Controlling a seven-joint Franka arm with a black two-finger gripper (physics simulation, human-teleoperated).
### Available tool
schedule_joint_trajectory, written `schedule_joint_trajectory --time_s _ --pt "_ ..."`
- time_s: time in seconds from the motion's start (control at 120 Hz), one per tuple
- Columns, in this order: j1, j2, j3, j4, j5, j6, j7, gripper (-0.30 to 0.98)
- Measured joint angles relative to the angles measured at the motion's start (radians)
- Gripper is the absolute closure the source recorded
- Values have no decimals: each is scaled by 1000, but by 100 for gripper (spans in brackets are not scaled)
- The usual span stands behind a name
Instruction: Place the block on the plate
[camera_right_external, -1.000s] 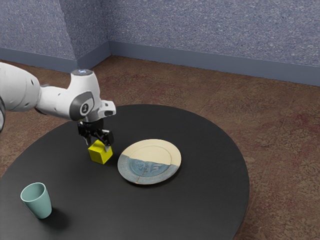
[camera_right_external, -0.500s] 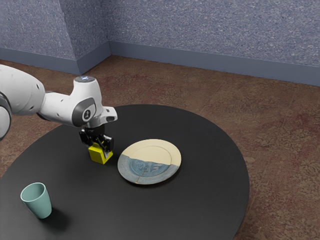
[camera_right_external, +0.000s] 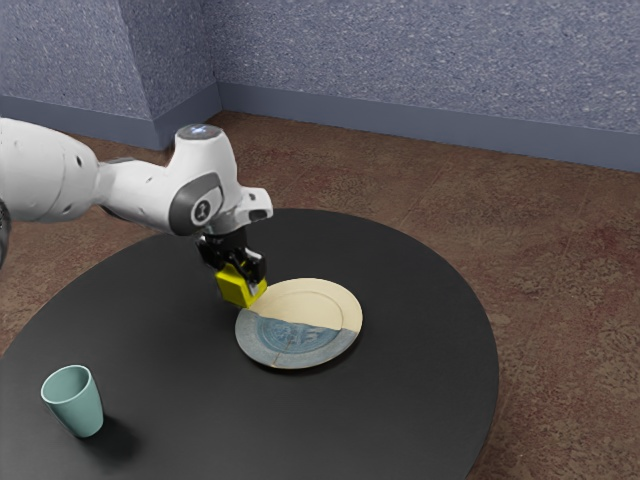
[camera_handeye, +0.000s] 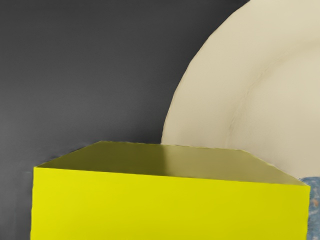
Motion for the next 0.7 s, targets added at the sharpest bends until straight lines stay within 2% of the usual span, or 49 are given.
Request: schedule_joint_trajectory --time_s 0.25,0.4,0.567,0.7 --pt "-160 41 -1 9 -22 15 -11 28" --pt "-167 58 -7 23 -34 24 -13 15" --pt "-159 -53 -24 24 -36 -14 -13 7" --pt "-151 -176 -27 54 -30 -147 -7 4"
